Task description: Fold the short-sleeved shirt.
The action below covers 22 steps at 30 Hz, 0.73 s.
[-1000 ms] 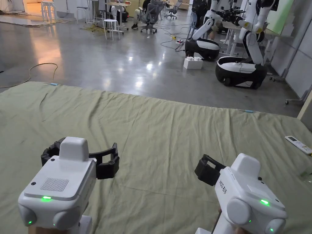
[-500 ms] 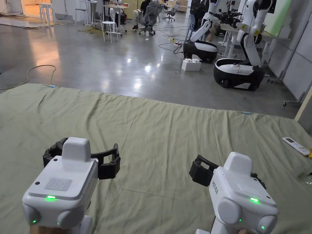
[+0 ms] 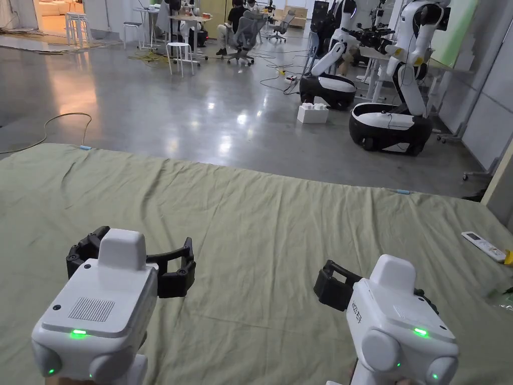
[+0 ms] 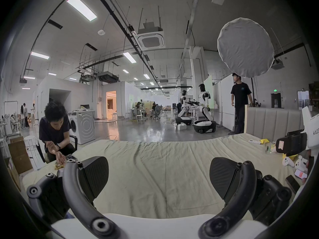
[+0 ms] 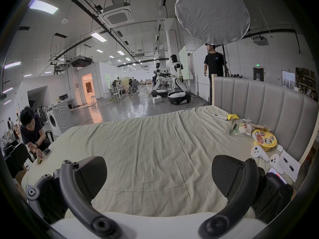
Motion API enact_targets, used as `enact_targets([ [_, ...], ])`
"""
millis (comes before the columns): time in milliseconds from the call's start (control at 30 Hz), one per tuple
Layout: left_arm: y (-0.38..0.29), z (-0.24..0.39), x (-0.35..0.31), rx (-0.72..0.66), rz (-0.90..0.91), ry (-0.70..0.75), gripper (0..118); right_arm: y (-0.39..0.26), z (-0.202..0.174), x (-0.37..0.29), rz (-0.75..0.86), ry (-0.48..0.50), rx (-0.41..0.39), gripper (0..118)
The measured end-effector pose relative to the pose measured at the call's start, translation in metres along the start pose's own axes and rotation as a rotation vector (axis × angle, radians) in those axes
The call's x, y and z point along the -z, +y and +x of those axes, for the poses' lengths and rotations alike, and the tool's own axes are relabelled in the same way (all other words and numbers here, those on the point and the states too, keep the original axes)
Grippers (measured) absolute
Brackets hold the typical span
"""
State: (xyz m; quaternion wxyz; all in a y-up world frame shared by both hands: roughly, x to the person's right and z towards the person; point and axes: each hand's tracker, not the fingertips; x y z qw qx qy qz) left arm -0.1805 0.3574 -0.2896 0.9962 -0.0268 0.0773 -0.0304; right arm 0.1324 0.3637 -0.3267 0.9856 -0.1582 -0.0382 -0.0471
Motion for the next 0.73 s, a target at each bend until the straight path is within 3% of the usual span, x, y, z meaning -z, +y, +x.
enact_targets([
  [167, -0.002, 0.007, 0.003, 0.099, -0.018, 0.040, 116, 0.000, 0.001, 0.006, -0.032, 0.001, -0.002, 118],
  [367, -0.009, 0.003, 0.008, 0.080, -0.038, 0.000, 116, 0.000, 0.002, 0.007, -0.050, -0.017, 0.024, 118],
  [500, -0.013, 0.002, 0.009, 0.059, -0.040, -0.019, 116, -0.005, 0.011, 0.000, 0.051, 0.110, 0.068, 118],
  [600, -0.015, 0.000, 0.011, 0.046, -0.039, -0.019, 116, -0.008, 0.016, -0.005, 0.147, 0.192, 0.030, 118],
  [733, -0.015, -0.004, 0.012, 0.023, -0.028, -0.017, 116, -0.006, 0.007, -0.007, 0.204, 0.058, -0.064, 118],
])
